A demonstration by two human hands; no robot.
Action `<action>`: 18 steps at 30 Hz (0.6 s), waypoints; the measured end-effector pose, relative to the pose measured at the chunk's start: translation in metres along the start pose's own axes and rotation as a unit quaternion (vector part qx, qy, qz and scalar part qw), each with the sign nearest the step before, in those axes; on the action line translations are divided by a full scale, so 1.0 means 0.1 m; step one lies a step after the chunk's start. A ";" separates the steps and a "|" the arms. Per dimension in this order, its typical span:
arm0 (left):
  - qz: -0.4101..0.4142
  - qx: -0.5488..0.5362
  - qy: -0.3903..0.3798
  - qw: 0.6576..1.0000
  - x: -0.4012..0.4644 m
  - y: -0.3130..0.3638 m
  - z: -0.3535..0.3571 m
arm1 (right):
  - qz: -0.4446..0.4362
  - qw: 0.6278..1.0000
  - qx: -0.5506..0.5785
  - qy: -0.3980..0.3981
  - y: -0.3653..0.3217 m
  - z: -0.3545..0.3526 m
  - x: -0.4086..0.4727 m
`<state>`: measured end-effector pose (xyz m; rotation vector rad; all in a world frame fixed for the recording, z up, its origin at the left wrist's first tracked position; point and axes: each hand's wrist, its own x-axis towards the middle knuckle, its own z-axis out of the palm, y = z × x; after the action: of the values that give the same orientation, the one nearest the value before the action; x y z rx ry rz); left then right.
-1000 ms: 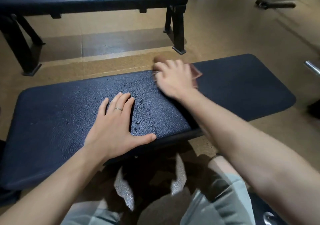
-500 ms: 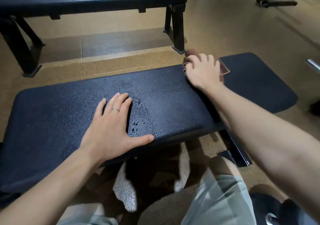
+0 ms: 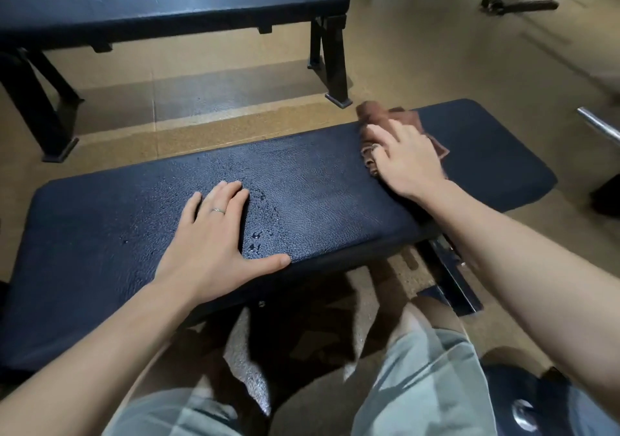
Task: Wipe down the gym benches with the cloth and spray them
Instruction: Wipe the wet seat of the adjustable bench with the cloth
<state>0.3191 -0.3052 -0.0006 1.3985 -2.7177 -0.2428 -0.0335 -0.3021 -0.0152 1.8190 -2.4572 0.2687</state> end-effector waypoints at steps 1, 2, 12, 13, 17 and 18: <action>0.000 0.000 0.001 1.000 0.00 0.01 0.00 | 0.041 0.999 0.000 -0.008 -0.02 -0.02 -0.02; 0.000 0.000 0.001 1.000 0.00 0.01 0.00 | 0.066 0.998 -0.002 -0.013 -0.16 -0.01 -0.09; 0.000 0.008 -0.006 1.000 0.01 -0.01 0.03 | -0.152 0.987 0.047 -0.020 -0.79 -0.10 -1.16; 0.002 0.005 -0.007 1.000 0.00 -0.01 0.02 | -0.121 0.992 0.025 -0.017 -0.56 -0.13 -1.09; 0.009 -0.007 -0.001 1.000 -0.01 -0.03 0.02 | 0.082 0.997 0.012 0.004 -0.22 -0.16 -1.10; 0.012 -0.011 0.000 1.000 -0.01 -0.03 0.03 | 0.111 0.994 0.009 0.015 -0.39 -0.13 -1.15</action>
<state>0.3222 -0.3056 -0.0038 1.3589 -2.7224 -0.2708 0.0366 -0.2023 -0.0169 1.5347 -2.6456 0.3293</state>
